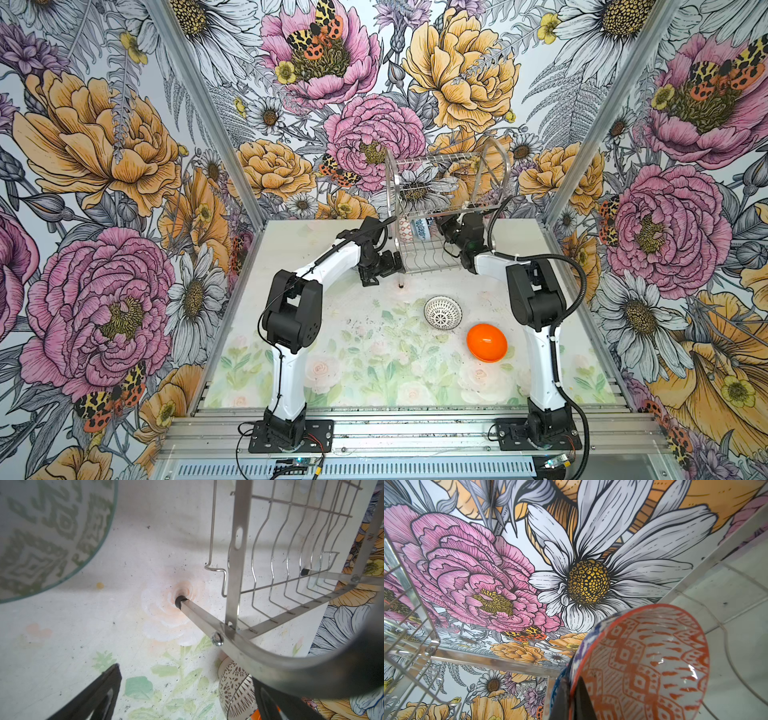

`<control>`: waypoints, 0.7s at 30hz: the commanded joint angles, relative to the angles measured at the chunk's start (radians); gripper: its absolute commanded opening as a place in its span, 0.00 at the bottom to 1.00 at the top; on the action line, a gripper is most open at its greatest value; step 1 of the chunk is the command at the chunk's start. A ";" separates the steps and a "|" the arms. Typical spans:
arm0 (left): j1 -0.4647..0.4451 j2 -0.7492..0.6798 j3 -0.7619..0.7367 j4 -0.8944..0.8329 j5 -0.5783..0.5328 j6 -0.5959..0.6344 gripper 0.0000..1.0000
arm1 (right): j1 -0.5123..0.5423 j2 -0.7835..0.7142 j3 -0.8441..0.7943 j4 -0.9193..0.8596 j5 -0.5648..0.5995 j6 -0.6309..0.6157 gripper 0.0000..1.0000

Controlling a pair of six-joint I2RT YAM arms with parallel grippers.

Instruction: Load the bowls into the dish rack

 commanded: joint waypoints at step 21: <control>0.015 -0.016 0.014 0.010 0.016 0.019 0.99 | -0.032 0.038 0.044 -0.122 -0.038 -0.037 0.05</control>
